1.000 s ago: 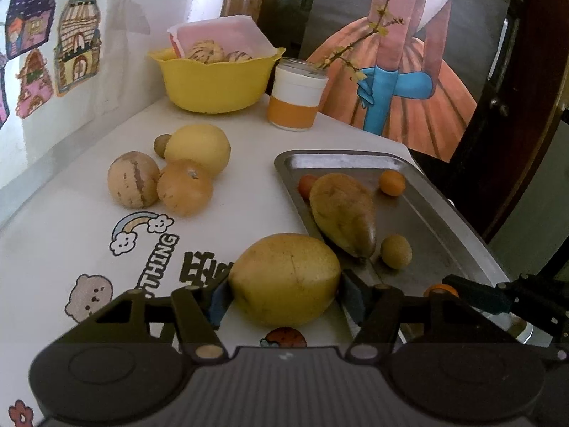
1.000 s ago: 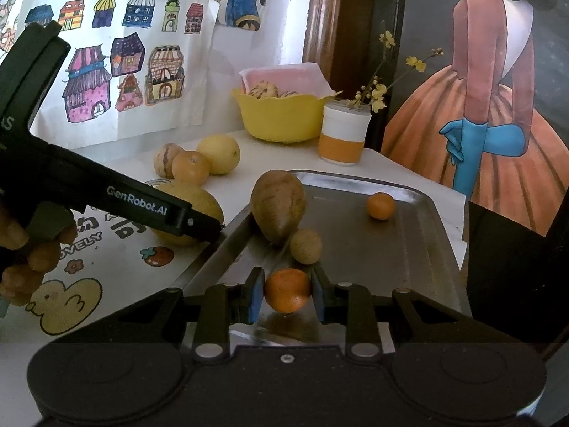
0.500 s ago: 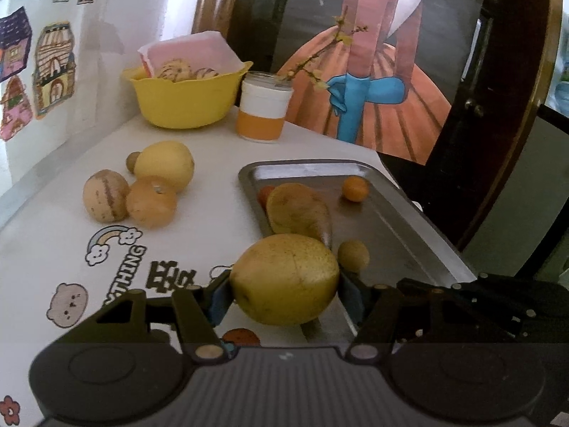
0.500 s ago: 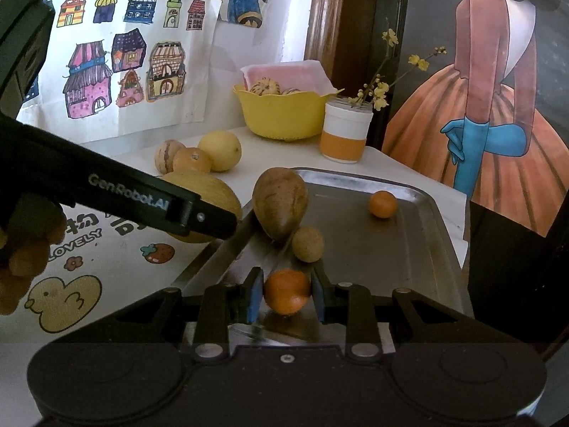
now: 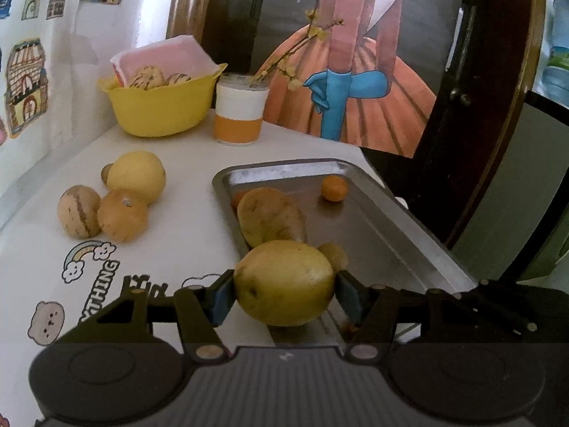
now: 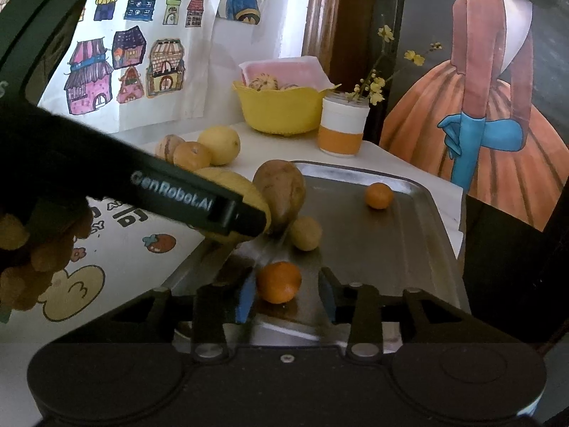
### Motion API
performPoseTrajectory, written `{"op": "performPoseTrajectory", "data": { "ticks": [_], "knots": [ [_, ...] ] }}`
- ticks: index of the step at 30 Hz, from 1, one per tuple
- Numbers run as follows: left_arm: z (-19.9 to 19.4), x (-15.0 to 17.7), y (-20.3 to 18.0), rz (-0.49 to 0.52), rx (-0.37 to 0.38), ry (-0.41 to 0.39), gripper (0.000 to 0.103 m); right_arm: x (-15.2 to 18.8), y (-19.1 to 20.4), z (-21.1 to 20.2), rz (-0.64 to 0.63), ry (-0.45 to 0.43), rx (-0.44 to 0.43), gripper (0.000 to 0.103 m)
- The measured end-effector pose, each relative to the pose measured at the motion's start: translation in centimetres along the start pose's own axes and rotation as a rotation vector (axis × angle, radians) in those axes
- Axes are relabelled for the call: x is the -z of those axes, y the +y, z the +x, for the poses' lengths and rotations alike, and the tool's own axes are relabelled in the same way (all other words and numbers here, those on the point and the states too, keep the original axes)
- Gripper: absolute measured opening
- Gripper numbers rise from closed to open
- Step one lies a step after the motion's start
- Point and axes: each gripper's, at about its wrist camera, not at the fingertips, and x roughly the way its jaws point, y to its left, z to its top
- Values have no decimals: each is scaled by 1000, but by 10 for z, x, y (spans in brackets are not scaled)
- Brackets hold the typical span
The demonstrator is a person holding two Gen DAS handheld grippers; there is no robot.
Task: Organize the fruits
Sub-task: 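Carry the orange with the right tool while the left tool carries the potato over the tray, then open the right tool to drop the orange while the left tool releases the potato into the tray, then pull both open tools back from the tray toward the fruit pile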
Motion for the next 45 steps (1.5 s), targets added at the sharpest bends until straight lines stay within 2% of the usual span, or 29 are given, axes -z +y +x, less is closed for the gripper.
{"op": "performPoseTrajectory", "data": {
  "ticks": [3, 7, 9, 11, 13, 15, 17, 23, 31, 38, 41, 45],
  "knots": [
    [1, -1, -5, 17, 14, 9, 64, 3, -1, -5, 8, 3, 10, 48],
    [0, 0, -8, 7, 26, 8, 67, 6, -2, -14, 22, 2, 26, 62],
    [-5, 0, -6, -11, 27, 4, 77, 7, -2, -22, 27, -5, 33, 69],
    [-14, 1, -4, -25, 23, -12, 84, 7, -3, -29, 37, -14, 43, 79],
    [-24, 3, -1, -39, 17, -26, 90, 6, -3, -38, 54, -29, 55, 84],
    [-37, 5, 3, -64, 11, -49, 101, 5, -2, -48, 72, -46, 66, 90],
    [-51, 9, 7, -92, -4, -71, 102, 4, 1, -59, 88, -64, 76, 99],
    [-92, 28, 16, -121, -31, -79, 102, 3, 13, -94, 101, -92, 89, 102],
    [-142, 68, 41, -142, -110, -51, 102, 9, 43, -126, 83, -43, 71, 102],
    [-176, 98, 76, -169, -200, 17, 102, 17, 73, -135, 112, 43, -28, 102],
    [-188, 104, 92, -176, -252, 48, 102, 11, 84, -136, 138, 70, -85, 102],
    [-201, 103, 106, -180, -285, 71, 102, -4, 99, -135, 161, 104, -171, 102]
  ]
}}
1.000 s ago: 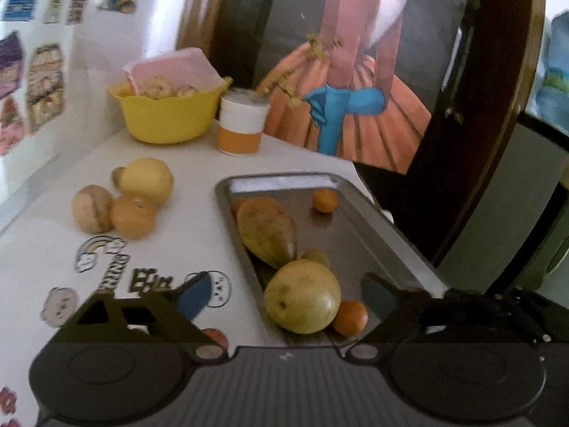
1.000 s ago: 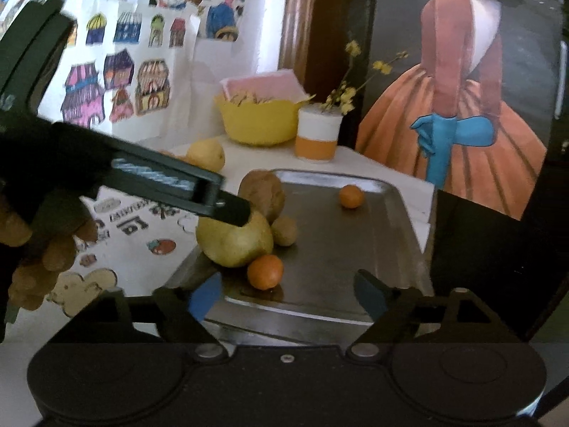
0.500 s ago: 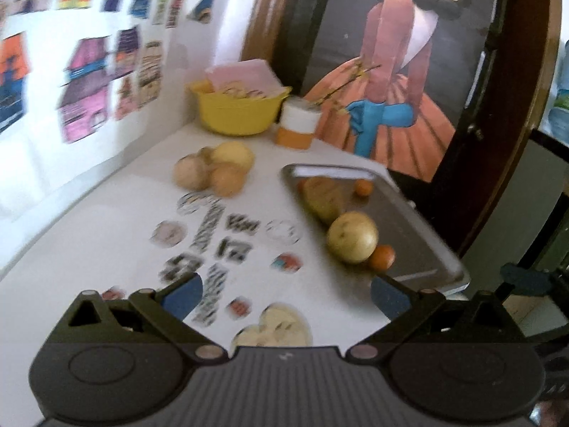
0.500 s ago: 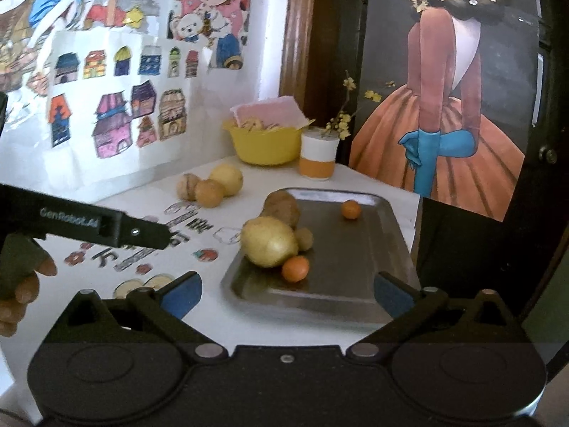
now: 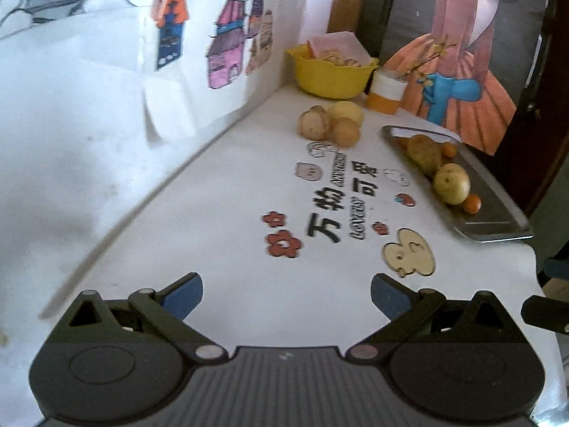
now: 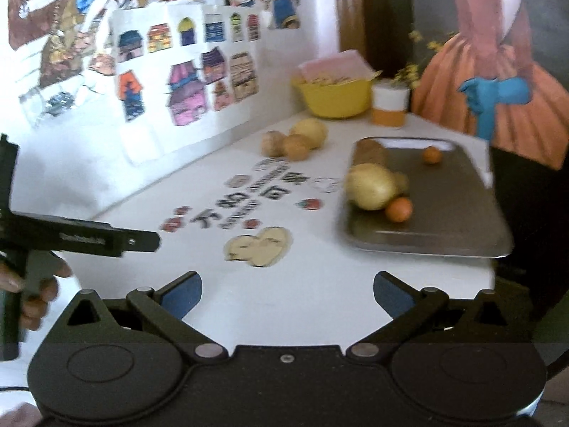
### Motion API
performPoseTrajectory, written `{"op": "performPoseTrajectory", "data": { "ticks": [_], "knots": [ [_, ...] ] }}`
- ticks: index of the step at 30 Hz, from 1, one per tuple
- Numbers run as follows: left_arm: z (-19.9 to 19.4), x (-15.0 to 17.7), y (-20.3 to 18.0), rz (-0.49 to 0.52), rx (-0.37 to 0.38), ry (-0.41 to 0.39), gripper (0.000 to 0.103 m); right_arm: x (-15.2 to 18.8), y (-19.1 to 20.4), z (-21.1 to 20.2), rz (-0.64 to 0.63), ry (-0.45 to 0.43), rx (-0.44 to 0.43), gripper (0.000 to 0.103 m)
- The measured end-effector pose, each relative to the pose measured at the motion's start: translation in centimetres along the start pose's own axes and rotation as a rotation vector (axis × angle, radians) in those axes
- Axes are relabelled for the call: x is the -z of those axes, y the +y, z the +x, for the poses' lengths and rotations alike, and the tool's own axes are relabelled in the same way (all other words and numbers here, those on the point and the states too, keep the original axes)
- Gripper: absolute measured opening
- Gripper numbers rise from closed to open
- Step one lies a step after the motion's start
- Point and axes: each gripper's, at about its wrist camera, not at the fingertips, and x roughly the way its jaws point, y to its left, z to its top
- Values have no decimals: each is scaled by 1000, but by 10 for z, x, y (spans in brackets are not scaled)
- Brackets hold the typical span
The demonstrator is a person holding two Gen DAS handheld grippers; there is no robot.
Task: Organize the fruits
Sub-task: 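Pull both open tools back from the tray toward the fruit pile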
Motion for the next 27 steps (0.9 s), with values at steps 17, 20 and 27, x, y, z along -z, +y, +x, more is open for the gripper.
{"op": "performPoseTrajectory", "data": {
  "ticks": [17, 20, 27],
  "knots": [
    [31, -101, -7, 45, -81, -108, 102, -125, 8, 53, -277, -185, 13, 102],
    [50, -122, -6, 24, -86, -138, 102, -139, -1, 80, -316, -199, 53, 102],
    [109, -149, -9, -32, -33, -138, 102, -138, -20, 154, -257, -151, 75, 102]
  ]
}}
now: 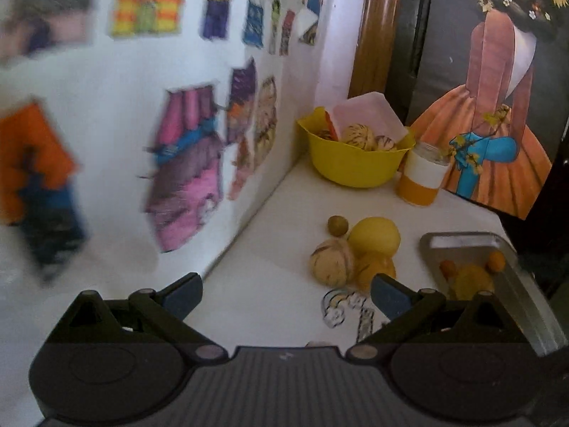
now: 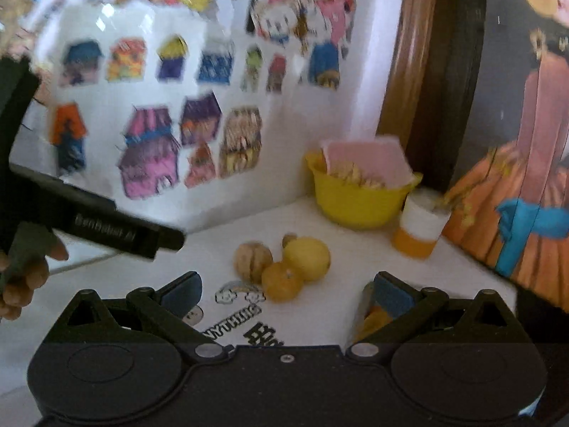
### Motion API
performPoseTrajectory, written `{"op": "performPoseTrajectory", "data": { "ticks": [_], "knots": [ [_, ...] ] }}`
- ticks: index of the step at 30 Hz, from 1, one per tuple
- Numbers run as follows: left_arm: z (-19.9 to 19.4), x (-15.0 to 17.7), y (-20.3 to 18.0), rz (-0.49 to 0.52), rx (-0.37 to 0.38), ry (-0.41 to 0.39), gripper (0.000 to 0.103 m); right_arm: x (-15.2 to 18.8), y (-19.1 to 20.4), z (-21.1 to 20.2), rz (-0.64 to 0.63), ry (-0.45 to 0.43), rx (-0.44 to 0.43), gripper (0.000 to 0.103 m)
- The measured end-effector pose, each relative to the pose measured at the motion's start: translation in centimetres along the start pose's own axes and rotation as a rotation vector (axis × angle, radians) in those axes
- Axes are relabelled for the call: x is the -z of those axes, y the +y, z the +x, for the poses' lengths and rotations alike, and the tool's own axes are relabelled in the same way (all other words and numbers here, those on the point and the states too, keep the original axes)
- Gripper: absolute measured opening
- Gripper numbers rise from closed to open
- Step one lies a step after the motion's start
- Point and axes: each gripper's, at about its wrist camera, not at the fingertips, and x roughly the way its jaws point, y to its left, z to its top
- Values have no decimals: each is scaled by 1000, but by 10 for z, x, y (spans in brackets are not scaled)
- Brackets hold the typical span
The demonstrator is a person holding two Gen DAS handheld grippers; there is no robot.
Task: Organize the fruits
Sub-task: 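Pull both open tools back from the tray toward the fruit pile, then grasp an orange with the right tool while the left tool grasps the striped round fruit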
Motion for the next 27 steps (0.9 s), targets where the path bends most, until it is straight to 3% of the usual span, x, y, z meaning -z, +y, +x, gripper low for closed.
{"op": "performPoseTrajectory", "data": {
  "ticks": [6, 11, 19, 27],
  "knots": [
    [47, -2, -6, -20, 25, 3, 102, 13, 9, 47, 0, 34, -4, 97],
    [74, -5, -9, -31, 45, 7, 101, 8, 7, 74, 8, 49, 4, 84],
    [97, -6, -11, -31, 68, 24, 85, 6, -2, 106, 60, 92, -9, 62],
    [113, -3, -10, -54, 102, 50, 75, 5, -4, 118, 75, 84, -12, 58]
  ]
}}
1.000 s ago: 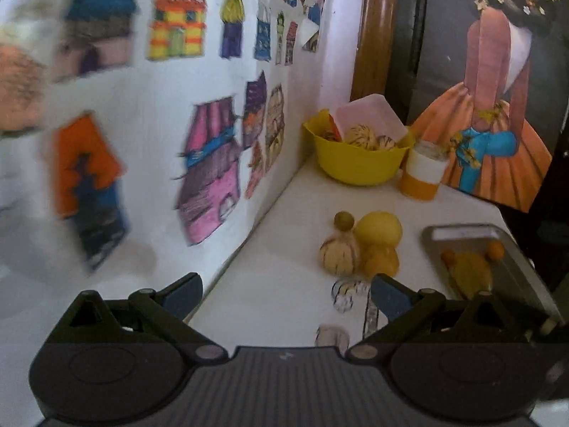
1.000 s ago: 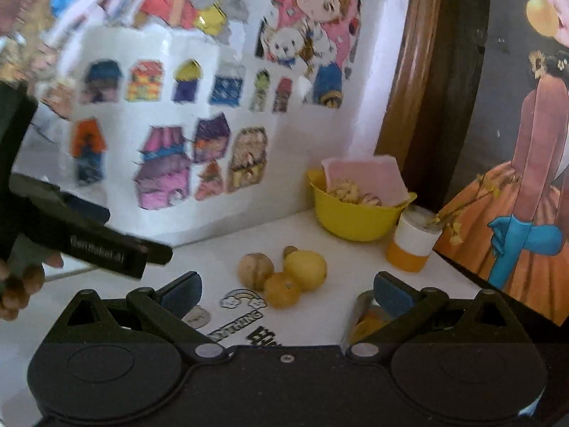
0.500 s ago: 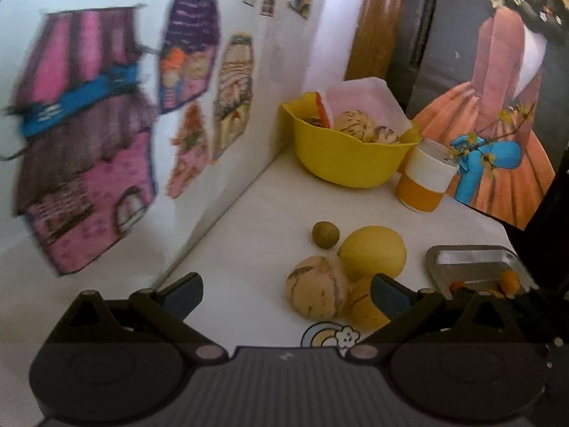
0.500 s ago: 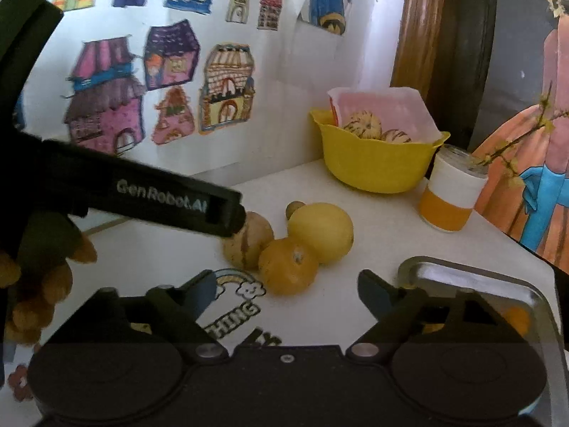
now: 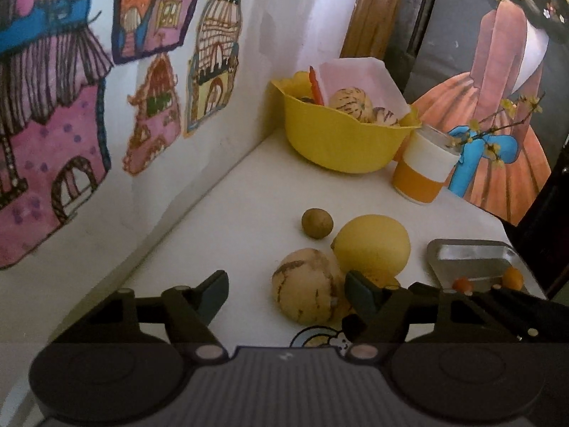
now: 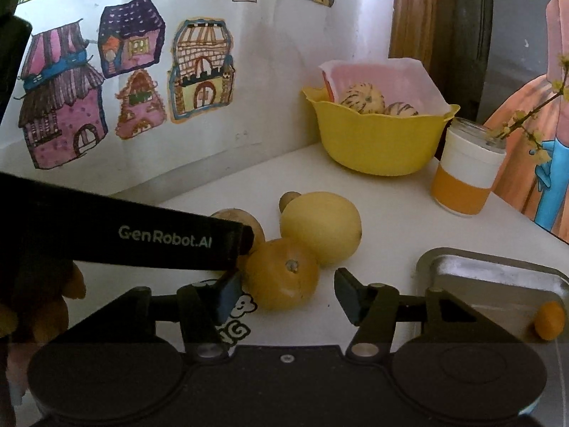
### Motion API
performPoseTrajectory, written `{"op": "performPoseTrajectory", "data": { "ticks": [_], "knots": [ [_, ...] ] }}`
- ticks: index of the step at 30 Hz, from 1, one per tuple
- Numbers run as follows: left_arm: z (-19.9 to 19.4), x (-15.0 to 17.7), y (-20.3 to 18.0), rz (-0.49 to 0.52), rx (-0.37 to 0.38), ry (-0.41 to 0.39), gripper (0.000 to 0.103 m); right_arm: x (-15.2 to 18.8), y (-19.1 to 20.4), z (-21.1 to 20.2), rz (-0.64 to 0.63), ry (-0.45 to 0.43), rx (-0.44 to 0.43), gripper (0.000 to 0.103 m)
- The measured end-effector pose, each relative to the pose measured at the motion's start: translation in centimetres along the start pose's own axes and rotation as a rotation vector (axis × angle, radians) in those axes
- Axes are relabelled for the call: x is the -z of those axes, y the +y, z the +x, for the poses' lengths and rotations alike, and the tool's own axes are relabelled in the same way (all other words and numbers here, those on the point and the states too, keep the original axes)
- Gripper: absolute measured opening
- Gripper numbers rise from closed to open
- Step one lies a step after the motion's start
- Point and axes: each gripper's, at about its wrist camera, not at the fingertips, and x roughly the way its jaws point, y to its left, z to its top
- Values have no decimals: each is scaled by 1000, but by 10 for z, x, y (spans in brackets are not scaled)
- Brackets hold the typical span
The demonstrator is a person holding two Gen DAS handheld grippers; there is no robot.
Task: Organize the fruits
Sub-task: 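Grasp an orange with the right tool while the left tool grasps the striped round fruit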
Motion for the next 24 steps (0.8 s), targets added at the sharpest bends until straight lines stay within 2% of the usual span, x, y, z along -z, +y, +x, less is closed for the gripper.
{"op": "performPoseTrajectory", "data": {
  "ticks": [2, 5, 16, 24],
  "knots": [
    [2, 0, -1, 0, 11, 2, 70, -1, -1, 2, 7, 0, -4, 53],
    [3, 0, -3, -1, 50, 4, 52, 0, 1, 2, 6, -3, -5, 47],
    [-19, 9, 2, -22, 31, -14, 49, 9, 6, -18, 10, 4, -23, 46],
    [-53, 24, 5, -34, 61, -11, 48, 28, 9, -51, 36, 26, -82, 46]
  ]
}}
